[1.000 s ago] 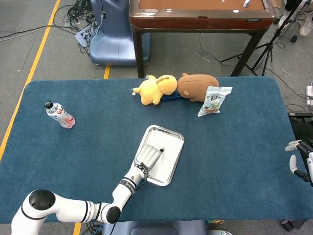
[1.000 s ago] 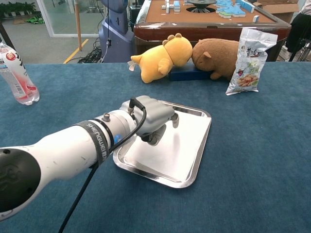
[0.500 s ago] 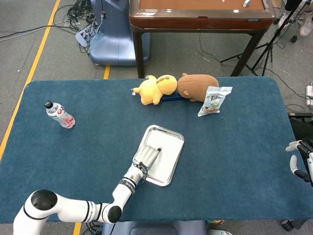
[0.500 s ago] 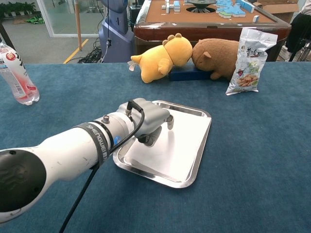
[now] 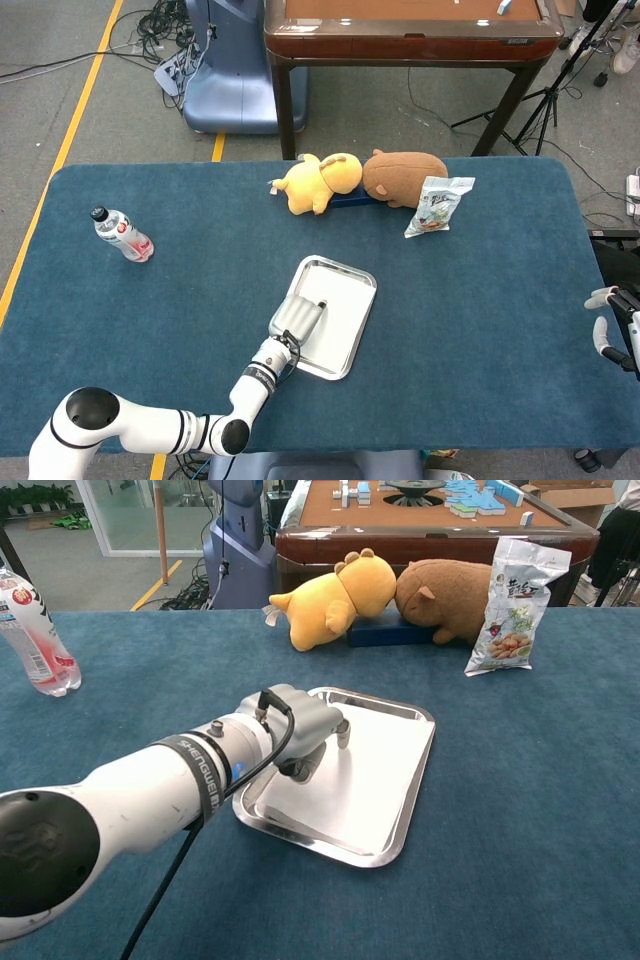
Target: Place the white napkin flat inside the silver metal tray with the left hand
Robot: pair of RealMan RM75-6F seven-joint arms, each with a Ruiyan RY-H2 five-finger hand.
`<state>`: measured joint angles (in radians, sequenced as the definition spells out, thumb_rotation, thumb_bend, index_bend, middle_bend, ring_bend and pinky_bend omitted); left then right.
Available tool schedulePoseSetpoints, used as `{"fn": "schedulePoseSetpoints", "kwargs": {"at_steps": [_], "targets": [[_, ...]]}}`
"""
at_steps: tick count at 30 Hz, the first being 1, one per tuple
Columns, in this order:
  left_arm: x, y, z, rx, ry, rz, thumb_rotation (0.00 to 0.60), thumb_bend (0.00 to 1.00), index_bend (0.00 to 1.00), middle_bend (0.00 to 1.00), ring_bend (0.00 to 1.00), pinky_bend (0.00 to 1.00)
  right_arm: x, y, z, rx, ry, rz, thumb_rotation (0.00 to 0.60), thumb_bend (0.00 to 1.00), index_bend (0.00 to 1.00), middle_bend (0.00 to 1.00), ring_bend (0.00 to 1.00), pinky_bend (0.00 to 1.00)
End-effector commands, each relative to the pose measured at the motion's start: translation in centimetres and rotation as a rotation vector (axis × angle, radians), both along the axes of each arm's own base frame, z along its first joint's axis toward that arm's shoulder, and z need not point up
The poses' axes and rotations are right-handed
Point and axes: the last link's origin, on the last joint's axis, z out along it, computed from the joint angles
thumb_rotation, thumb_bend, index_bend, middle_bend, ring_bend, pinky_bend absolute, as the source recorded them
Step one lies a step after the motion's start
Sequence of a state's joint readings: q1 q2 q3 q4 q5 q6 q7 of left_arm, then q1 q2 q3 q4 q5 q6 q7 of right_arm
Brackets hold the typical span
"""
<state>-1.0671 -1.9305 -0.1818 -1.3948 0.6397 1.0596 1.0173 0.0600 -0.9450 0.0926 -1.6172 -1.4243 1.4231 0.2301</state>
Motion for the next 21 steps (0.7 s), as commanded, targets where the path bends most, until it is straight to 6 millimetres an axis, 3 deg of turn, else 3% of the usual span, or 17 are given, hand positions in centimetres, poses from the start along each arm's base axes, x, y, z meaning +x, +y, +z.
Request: {"fn": "schedulePoseSetpoints", "kwargs": {"at_steps": [1,21], "targets": [[-0.10,-0.04,-0.10,0.002,0.002,-0.001,0.600,0.85,0.23,1.00,0.87,0.90,-0.01,0.02,0.01,0.000,0.000,0.000,0.600,0.61,0.43,0.35,0.18,0.29],[-0.57,0.20,-0.13,0.030,0.035,0.002,0.600,0.85,0.23,1.00,0.87,0.90,-0.06,0.03,0.10,-0.002,-0.003,-0.001,0.600,0.61,0.43,0.35,0.18,0.29]]}}
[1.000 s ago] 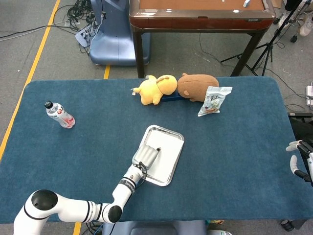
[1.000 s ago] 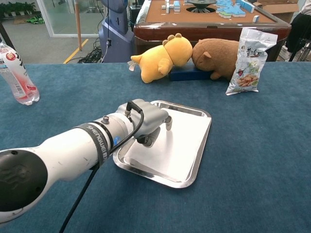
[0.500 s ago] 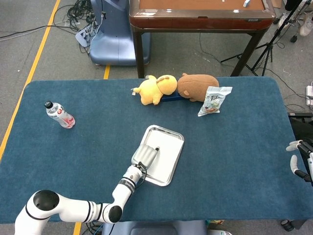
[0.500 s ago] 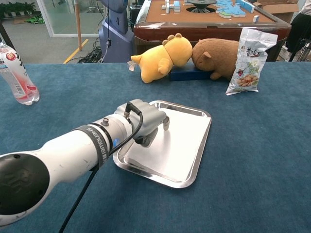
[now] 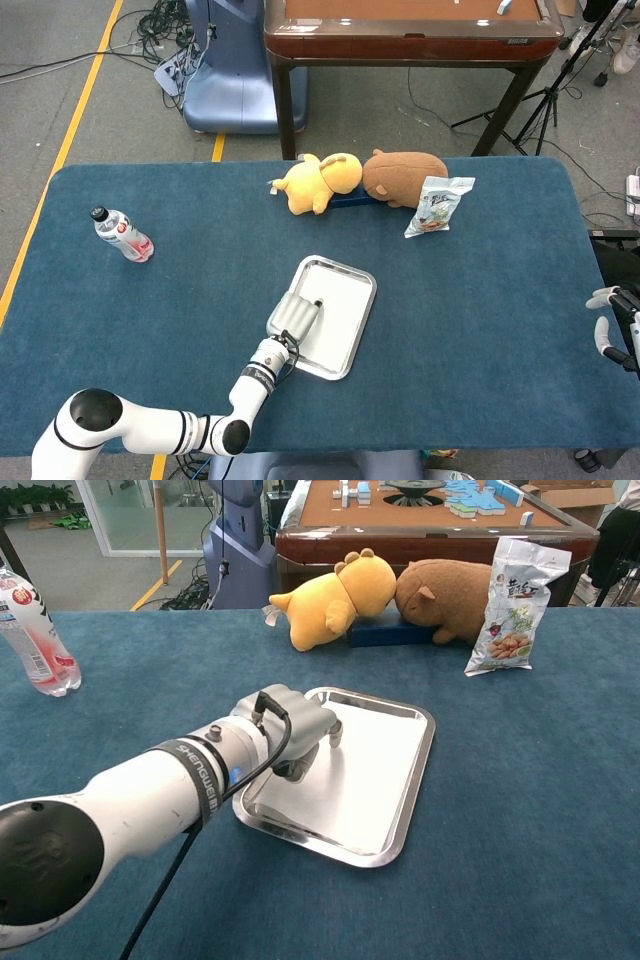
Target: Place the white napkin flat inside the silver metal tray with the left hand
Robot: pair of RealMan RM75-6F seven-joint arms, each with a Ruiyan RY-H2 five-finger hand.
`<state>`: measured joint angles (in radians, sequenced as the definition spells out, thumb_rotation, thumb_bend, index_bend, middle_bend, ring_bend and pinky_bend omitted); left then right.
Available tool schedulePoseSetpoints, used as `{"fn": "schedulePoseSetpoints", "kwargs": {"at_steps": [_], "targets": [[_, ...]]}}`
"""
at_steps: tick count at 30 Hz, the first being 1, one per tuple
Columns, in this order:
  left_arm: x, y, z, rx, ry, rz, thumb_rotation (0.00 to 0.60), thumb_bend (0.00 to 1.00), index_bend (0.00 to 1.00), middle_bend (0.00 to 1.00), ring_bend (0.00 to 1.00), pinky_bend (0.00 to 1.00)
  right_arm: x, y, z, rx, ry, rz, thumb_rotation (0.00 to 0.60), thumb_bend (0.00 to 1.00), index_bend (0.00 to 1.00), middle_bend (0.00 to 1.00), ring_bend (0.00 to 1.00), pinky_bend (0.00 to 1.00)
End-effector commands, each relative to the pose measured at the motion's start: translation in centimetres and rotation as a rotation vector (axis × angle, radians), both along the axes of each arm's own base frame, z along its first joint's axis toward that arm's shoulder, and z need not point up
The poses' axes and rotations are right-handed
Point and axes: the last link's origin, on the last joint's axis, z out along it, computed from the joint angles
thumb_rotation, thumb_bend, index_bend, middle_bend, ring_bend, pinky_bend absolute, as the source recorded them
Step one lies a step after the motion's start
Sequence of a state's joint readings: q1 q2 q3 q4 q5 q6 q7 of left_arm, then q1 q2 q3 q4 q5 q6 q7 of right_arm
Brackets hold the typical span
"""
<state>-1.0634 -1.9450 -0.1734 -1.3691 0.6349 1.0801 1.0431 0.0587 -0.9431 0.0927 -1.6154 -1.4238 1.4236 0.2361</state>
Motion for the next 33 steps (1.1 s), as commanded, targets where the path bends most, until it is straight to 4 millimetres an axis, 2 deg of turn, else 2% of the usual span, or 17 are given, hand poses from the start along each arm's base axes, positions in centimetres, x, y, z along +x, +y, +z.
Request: {"fn": "schedulePoseSetpoints", "kwargs": {"at_steps": [1,23,33], "targets": [[0.0,0.0,0.1,0.003,0.003,0.000,0.600,0.85,0.23,1.00,0.87,0.90,0.0,0.0,0.0,0.000,0.000,0.000,0.600,0.61,0.43,0.35,0.18,0.29],[-0.3,0.0,0.1,0.003,0.002,0.006,0.600,0.85,0.24,1.00,0.87,0.90,-0.1,-0.1,0.1,-0.003,-0.003,-0.002,0.600,0.61,0.43,0.35,0.18,0.29],[0.6,-1.2,2.4,0.034,-0.031,-0.062,0.600,0.85,0.24,1.00,0.86,0.90,0.0,0.0,0.1,-0.005,-0.001,0.001,0.600,0.61,0.43,0.35,0.18,0.29]]}}
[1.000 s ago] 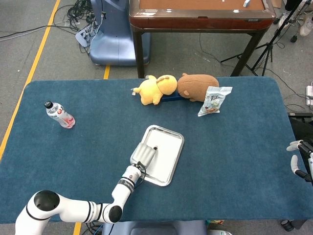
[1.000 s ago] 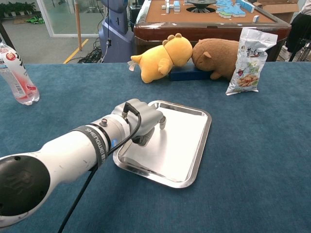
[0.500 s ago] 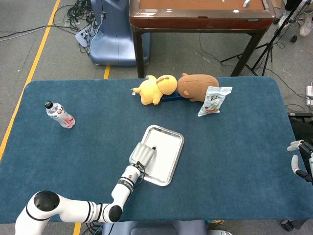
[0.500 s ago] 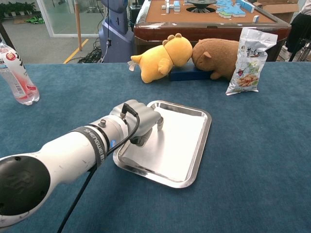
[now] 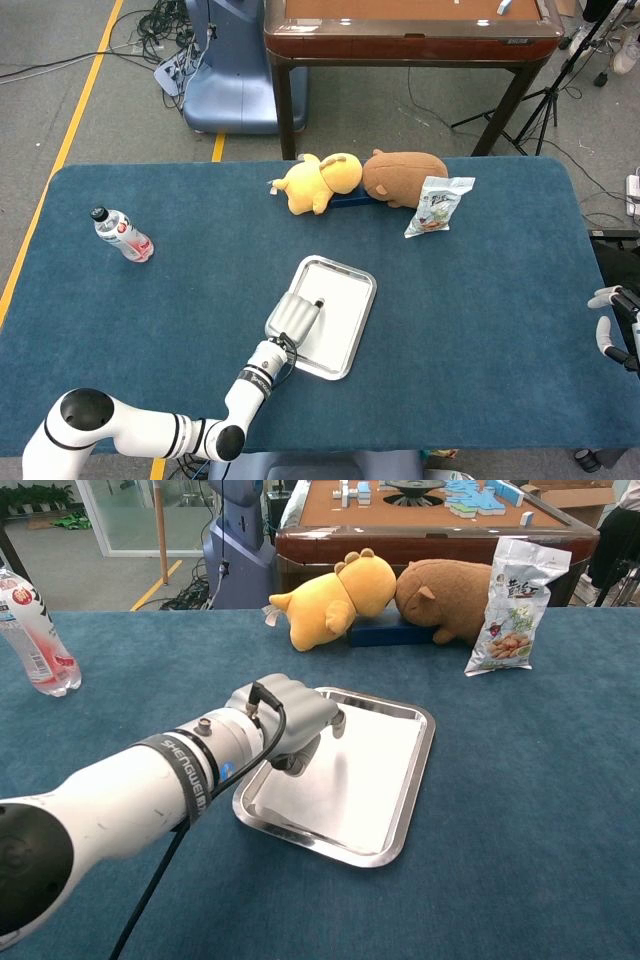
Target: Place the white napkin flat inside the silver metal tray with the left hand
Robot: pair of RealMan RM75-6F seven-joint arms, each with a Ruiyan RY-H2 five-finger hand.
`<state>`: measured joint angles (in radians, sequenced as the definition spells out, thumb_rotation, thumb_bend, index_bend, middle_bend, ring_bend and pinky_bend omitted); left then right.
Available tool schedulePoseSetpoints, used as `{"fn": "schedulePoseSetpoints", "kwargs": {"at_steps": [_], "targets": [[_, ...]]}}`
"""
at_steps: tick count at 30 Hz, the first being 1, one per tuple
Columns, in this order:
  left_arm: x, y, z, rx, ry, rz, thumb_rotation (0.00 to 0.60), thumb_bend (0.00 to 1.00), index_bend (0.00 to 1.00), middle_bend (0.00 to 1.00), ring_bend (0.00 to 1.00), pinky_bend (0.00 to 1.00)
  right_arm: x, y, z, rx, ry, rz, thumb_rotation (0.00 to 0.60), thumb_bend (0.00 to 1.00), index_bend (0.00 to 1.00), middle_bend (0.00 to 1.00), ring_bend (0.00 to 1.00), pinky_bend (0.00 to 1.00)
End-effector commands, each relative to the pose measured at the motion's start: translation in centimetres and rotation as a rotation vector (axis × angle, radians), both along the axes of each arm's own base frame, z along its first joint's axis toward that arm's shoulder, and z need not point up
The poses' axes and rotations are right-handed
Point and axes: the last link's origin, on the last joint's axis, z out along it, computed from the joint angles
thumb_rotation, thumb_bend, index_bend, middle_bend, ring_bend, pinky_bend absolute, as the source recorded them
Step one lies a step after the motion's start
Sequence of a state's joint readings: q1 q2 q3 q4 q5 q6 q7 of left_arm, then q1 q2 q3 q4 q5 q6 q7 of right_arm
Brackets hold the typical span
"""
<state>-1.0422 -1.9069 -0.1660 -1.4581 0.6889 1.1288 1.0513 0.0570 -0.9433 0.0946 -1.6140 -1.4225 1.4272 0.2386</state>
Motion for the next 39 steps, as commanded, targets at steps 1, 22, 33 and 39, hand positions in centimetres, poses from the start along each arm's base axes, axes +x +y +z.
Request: {"fn": "schedulePoseSetpoints", "kwargs": {"at_steps": [1,22,33,39], "targets": [[0.1,-0.5,1.3,0.021,-0.008,-0.030,0.600,0.85,0.24,1.00,0.86,0.90,0.0,0.0,0.0,0.001,0.001,0.001,0.600,0.61,0.43,0.35,0.18,0.29],[-4.8,-4.3,11.9,0.222,-0.082,-0.203,0.600,0.69,0.13,0.42,0.35,0.53,0.5,-0.5,-1.6,0.041,0.046,0.000,0.600,0.61,0.43,0.35,0.18,0.29],[-11.7,-6.0,17.9,0.400,-0.079,-0.114,0.600,0.64,0.26,0.17,0.07,0.20,0.8,-0.8,-2.5,0.063,0.063,0.006,0.600,0.61,0.43,0.35,0.18,0.29],[-14.8,-7.9,20.6,0.436,-0.134,-0.053,0.600,0.64,0.35,0.18,0.07,0.20,0.9,-0.8,-3.1,0.081,0.074,0.011,0.600,0.61,0.43,0.35,0.18,0.29]]}}
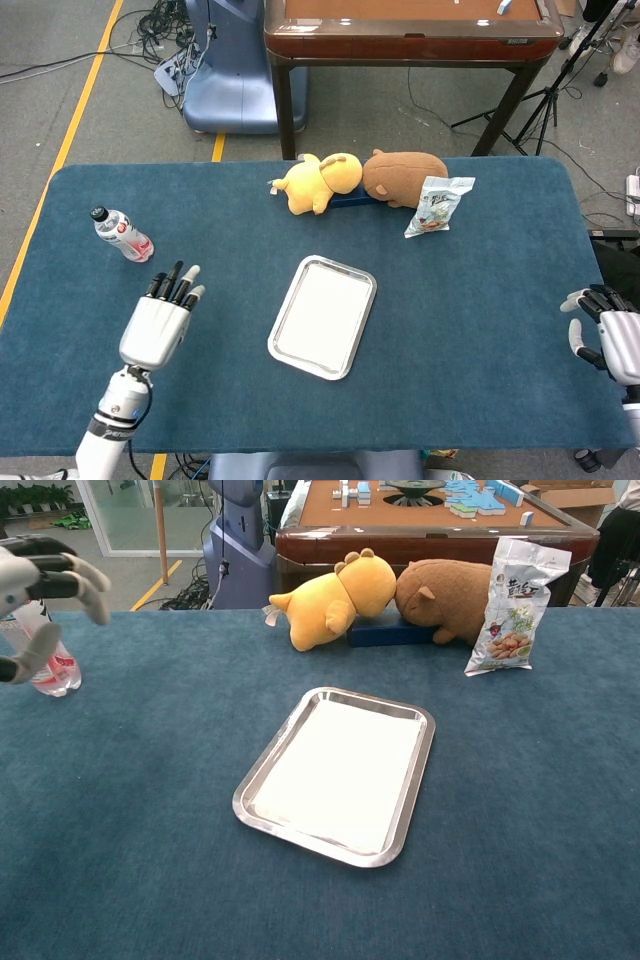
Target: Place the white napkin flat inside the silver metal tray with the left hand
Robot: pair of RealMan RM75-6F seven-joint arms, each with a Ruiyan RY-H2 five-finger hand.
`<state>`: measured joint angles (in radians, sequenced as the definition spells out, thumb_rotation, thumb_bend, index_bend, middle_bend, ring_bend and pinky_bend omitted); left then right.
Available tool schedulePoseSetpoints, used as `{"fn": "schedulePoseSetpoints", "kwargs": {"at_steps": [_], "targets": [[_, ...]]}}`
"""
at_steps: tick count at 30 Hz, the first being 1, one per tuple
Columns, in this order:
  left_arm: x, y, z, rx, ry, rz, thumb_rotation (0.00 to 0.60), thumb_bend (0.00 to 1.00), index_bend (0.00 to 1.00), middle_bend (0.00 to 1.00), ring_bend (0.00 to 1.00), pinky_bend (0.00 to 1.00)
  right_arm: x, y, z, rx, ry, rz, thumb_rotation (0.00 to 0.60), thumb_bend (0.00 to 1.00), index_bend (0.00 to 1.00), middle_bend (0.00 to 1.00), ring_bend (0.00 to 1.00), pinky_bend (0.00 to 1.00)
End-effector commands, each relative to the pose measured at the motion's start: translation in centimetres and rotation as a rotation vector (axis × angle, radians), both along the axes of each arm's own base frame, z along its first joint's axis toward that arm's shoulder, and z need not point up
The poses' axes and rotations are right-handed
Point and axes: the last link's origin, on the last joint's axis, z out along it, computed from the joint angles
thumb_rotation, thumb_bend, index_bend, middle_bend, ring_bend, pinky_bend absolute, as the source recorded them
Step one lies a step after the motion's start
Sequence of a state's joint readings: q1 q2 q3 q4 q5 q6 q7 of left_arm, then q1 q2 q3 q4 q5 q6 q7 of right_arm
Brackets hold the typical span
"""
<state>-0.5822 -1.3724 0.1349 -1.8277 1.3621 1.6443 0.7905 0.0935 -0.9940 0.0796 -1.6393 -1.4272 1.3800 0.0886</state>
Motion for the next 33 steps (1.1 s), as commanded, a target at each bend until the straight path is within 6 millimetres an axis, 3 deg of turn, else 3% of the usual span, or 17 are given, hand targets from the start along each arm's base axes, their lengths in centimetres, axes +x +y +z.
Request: {"fn": "schedulePoseSetpoints", "kwargs": {"at_steps": [1,12,27,33], "targets": [[-2.4,-2.0,2.2,0.007,-0.038,0.047,0.600,0.64,0.35,0.18,0.07,0.20,0.1,0.0,-0.3,0.010,0.006,0.001,0.600,0.61,0.43,0.35,0.18,0.29],[-5.6,-6.9,4.9,-0.030,-0.073,0.186,0.600,0.64,0.36,0.18,0.07,0.20,0.4,0.0,-1.1,0.031,0.027,0.005,0.600,0.60,0.43,0.35,0.18,0.29],[-8.7,-11.1,5.4,-0.027,-0.200,0.200,0.600,0.64,0.36,0.20,0.08,0.20,0.8,0.3,-1.9,0.058,0.057,0.028,0.600,0.57,0.43,0.35,0.18,0.29],[-9.8,-11.2,6.0,-0.023,-0.250,0.235,0.600,0.62,0.36,0.34,0.11,0.20,1.0,0.3,-2.3,0.068,0.068,0.033,0.600,0.57,0.43,0.35,0.18,0.29]]}}
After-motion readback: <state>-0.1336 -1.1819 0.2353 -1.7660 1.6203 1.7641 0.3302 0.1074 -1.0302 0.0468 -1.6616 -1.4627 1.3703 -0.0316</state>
